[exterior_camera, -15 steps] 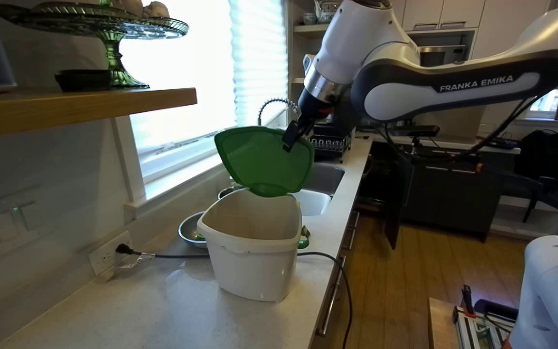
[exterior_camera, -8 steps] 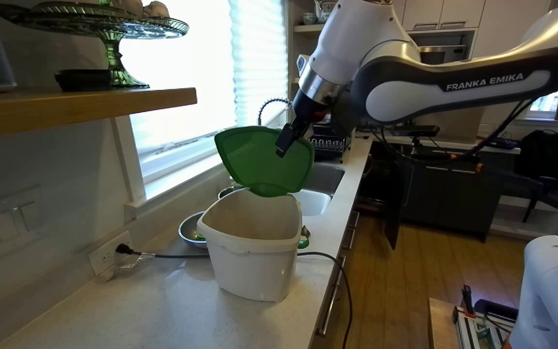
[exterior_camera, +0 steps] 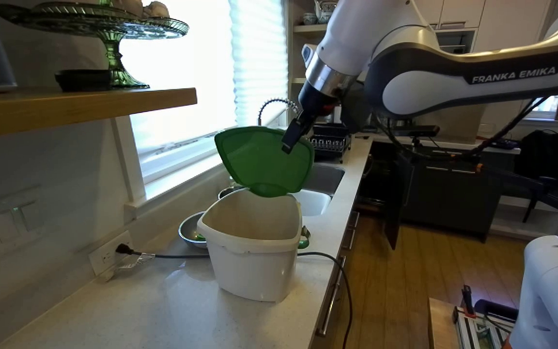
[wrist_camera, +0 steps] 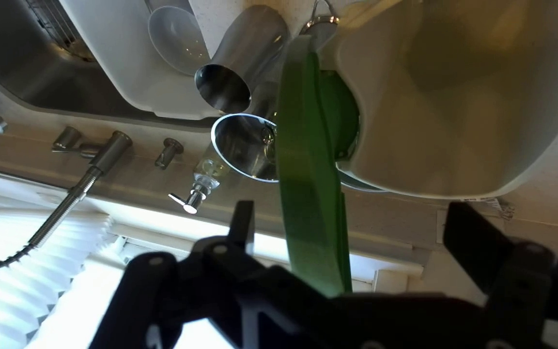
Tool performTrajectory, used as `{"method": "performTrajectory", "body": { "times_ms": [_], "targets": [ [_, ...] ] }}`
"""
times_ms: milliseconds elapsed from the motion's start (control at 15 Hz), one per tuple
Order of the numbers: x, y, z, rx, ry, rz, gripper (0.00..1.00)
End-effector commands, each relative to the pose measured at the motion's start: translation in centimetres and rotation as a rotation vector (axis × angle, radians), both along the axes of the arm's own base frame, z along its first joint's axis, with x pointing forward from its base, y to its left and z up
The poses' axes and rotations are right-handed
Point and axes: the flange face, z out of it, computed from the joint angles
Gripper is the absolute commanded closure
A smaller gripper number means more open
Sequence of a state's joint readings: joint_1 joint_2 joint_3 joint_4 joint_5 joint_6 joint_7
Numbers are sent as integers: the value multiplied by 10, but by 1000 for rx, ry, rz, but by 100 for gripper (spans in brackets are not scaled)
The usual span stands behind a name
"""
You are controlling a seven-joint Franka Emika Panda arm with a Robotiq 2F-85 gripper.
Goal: Open the lid on the bin
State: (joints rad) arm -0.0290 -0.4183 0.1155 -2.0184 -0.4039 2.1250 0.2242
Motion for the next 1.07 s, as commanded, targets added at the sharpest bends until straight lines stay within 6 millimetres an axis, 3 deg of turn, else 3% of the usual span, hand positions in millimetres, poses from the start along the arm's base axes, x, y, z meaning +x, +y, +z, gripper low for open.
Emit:
{"method": "performTrajectory", "body": {
  "times_ms": [0,467,733,1000],
  "targets": [
    [-24,-9,14,-36,-1,-1,0],
    [-63,-25,53,136,-61,51,0],
    [-82,-25,54,259,17,47,0],
    [-101,-24,56,232,71,6,0]
  ]
}}
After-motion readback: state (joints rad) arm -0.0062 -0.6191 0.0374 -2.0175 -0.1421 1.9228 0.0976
